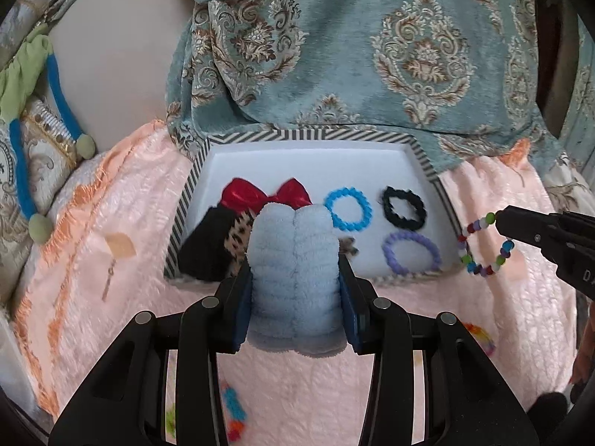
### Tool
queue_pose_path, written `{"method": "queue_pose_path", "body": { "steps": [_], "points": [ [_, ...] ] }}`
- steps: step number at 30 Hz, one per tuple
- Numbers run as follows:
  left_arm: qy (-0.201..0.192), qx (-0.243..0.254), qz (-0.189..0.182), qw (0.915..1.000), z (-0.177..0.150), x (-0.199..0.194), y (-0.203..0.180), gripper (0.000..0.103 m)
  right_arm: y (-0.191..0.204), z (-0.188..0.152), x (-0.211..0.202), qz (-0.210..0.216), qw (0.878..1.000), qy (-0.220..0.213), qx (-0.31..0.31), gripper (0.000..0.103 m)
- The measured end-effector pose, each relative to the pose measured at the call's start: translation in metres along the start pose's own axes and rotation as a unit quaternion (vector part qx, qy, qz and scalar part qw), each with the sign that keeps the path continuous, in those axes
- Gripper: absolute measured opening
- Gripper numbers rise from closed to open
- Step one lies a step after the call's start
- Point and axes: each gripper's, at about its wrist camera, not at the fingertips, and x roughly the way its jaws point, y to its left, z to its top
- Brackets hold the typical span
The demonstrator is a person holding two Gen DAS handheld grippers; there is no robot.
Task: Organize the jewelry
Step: 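Carry the light-blue scrunchie and rainbow bracelet over the tray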
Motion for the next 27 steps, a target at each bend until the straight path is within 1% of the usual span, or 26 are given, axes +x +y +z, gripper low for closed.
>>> {"method": "queue_pose_path", "body": {
  "steps": [9, 14, 18, 24, 27],
  "points": [
    [0.007, -0.009, 0.014, 0.9998, 0.034, 0.037, 0.01, 0.04, -0.002, 0.033, 0.037, -0.001, 1.0, 0.007, -0.008, 0.008],
    [0.008, -0.016, 0.01, 0.9998, 0.053, 0.056, 0.015, 0.04, -0.005, 0.052, 0.057, -0.006, 1.0, 0.008, -0.01, 0.008],
    [0.013, -0.037, 0.002, 0.9992, 0.069, 0.076, 0.021, 0.04, -0.009, 0.068, 0.073, -0.001, 1.0, 0.007, -0.002, 0.008],
    [0.025, -0.041, 0.029, 0.9985, 0.089, 0.111, 0.02, 0.039, -0.011, 0.087, 0.107, 0.011, 1.0, 0.012, 0.004, 0.008],
    [0.03, -0.048, 0.036, 0.9977, 0.094, 0.128, 0.022, 0.04, -0.021, 0.09, 0.126, -0.004, 1.0, 0.018, 0.01, 0.008]
  ]
}}
